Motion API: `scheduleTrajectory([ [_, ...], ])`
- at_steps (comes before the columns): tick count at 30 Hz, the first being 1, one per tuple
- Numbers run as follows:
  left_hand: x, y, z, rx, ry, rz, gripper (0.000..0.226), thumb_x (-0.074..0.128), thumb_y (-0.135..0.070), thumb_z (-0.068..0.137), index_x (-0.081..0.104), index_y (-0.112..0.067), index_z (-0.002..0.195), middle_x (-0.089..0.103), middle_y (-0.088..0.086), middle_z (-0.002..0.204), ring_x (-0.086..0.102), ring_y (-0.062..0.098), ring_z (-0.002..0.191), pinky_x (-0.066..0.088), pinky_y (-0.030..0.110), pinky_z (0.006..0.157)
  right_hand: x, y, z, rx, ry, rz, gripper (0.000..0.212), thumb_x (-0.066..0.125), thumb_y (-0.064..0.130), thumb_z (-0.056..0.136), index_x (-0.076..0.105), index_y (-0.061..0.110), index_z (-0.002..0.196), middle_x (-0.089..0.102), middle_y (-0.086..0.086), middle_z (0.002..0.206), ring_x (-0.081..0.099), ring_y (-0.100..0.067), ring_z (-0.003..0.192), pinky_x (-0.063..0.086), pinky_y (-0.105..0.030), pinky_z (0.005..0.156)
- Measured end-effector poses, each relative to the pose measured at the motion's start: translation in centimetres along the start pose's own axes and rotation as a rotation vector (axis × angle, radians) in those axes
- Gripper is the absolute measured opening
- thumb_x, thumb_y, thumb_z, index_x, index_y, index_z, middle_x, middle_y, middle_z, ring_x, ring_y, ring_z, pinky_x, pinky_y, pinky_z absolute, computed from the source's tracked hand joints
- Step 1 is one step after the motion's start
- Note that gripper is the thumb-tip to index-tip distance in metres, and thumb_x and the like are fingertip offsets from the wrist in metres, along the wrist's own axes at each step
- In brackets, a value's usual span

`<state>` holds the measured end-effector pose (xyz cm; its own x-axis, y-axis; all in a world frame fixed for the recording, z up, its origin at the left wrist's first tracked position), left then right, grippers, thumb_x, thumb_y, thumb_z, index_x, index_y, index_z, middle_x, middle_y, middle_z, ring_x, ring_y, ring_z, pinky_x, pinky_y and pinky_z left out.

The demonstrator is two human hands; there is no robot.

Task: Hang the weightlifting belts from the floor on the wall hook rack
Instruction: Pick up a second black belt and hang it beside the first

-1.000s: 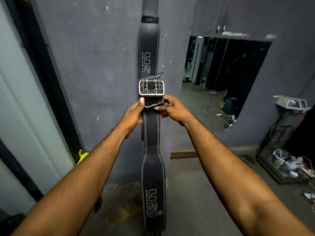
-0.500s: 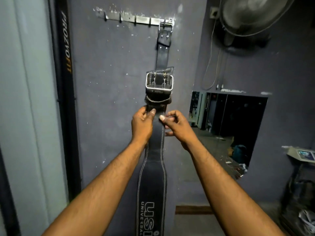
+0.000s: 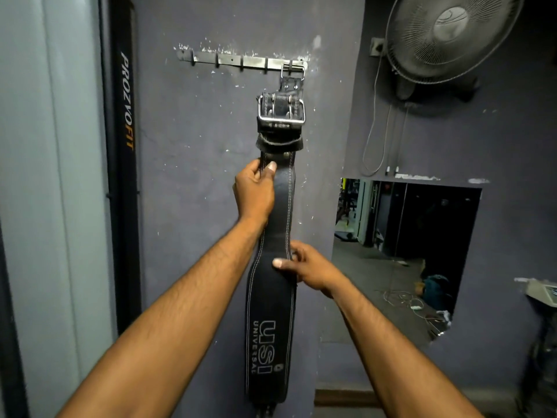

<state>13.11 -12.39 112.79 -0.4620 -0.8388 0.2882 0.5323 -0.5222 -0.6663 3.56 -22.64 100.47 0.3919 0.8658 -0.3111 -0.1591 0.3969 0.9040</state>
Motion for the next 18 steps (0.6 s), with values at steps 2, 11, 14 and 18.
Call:
scheduleTrajectory([
  [2, 0.6, -1.1, 0.9, 0.026, 0.003, 0.01, 0.008, 0.063, -0.027, 0.088, 0.069, -0.023, 0.085, 0.074, 0.009, 0.084, 0.061, 0.014, 0.075, 0.057, 0.051, 0.08, -0.1, -0.4, -0.2, -0.081, -0.065, -0.037, 0.032, 0.064, 0.012, 0.097, 0.06, 0.006, 0.128, 0.072, -0.009, 0.12, 0.069, -0.022, 0.112, 0.056, -0.038, 0.098],
  [11, 1.9, -3.5, 2.1, 0.088, -0.028, 0.039, 0.01, 0.063, -0.029, 0.09, 0.067, -0.024, 0.082, 0.068, -0.003, 0.08, 0.058, 0.011, 0.073, 0.058, 0.042, 0.075, -1.0, 0.2, -2.0, 0.001, -0.005, 0.066, 0.038, 0.068, 0.018, 0.095, 0.056, 0.016, 0.131, 0.073, -0.006, 0.121, 0.07, -0.026, 0.111, 0.062, -0.034, 0.079],
  [14, 1.9, -4.0, 2.5, 0.089, -0.037, 0.044, 0.01, 0.064, -0.028, 0.091, 0.066, -0.026, 0.082, 0.068, -0.001, 0.079, 0.057, 0.01, 0.073, 0.051, 0.032, 0.07, -0.4, -0.8, -2.1, -0.094, -0.109, 0.096, 0.036, 0.066, 0.008, 0.095, 0.059, 0.01, 0.131, 0.072, -0.009, 0.124, 0.07, -0.023, 0.112, 0.058, -0.037, 0.094],
  [18, 1.5, -3.4, 2.9, 0.064, -0.063, 0.063, 0.031, 0.062, -0.037, 0.086, 0.063, -0.006, 0.082, 0.059, -0.002, 0.074, 0.051, 0.01, 0.069, 0.043, 0.029, 0.066, 0.0, -0.5, -2.1, -0.14, -0.167, 0.081, 0.037, 0.066, 0.01, 0.095, 0.059, 0.011, 0.131, 0.073, -0.007, 0.122, 0.071, -0.019, 0.11, 0.056, -0.035, 0.097],
])
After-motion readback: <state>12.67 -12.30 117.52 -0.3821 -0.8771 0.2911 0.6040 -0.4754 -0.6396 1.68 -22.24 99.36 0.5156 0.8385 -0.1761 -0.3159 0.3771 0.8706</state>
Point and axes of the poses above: each hand's wrist, its own z-axis towards the middle knuckle, its own x-axis out of the palm, y = z × x, the point moved 4 cm from there along z, towards the middle knuckle
